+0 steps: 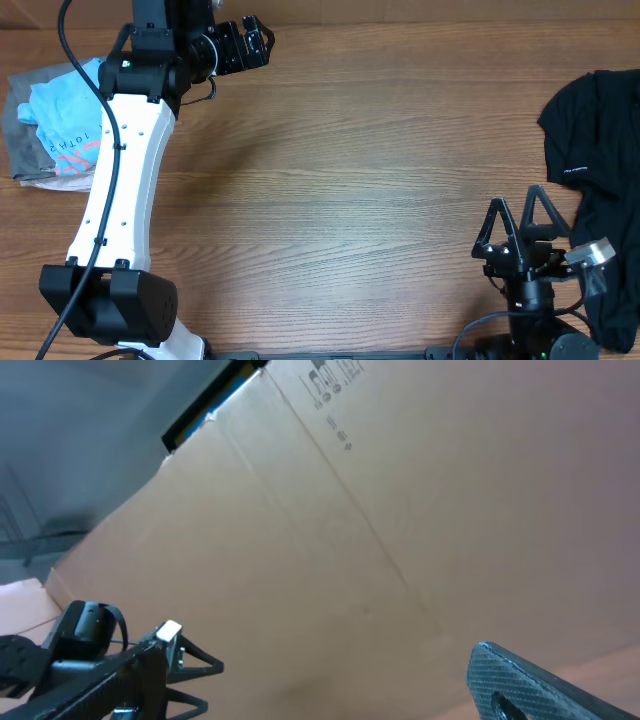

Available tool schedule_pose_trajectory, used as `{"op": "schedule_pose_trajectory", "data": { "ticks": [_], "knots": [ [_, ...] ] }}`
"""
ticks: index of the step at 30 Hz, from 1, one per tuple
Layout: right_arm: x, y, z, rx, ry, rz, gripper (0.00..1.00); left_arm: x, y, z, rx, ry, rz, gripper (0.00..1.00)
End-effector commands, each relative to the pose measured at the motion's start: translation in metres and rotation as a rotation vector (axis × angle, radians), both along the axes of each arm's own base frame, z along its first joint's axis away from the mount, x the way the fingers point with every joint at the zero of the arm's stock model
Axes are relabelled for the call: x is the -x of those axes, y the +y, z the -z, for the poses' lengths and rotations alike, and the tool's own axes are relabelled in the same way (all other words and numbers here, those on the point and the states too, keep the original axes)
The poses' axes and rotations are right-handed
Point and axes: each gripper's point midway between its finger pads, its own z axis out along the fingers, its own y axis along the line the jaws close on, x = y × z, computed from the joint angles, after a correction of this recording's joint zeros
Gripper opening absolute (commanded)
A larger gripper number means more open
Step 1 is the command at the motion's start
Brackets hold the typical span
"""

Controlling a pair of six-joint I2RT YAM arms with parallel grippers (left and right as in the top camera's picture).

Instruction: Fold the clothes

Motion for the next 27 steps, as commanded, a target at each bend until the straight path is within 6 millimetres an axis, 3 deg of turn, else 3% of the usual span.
{"op": "schedule_pose_trajectory", "data": {
  "ticks": [1, 11, 16, 21, 27],
  "knots": [
    [-0.005, -0.004, 0.014, -0.022, 0.000, 0.019, 1.00, 0.000, 0.001, 0.002, 0.004, 0.006, -0.001, 1.00],
    [-0.024, -0.007, 0.067, -0.015, 0.127, 0.049, 1.00, 0.000, 0.001, 0.002, 0.004, 0.006, -0.001, 1.00],
    [-0.027, -0.010, 0.077, -0.010, 0.169, 0.068, 1.00, 0.000, 0.001, 0.002, 0.004, 0.006, -0.001, 1.00],
    [-0.033, -0.016, 0.103, 0.003, 0.275, 0.109, 1.00, 0.000, 0.001, 0.002, 0.004, 0.006, -0.001, 1.00],
    [-0.036, -0.011, 0.128, 0.173, 0.361, 0.126, 1.00, 0.000, 0.001, 0.002, 0.004, 0.006, -0.001, 1.00]
  ]
}}
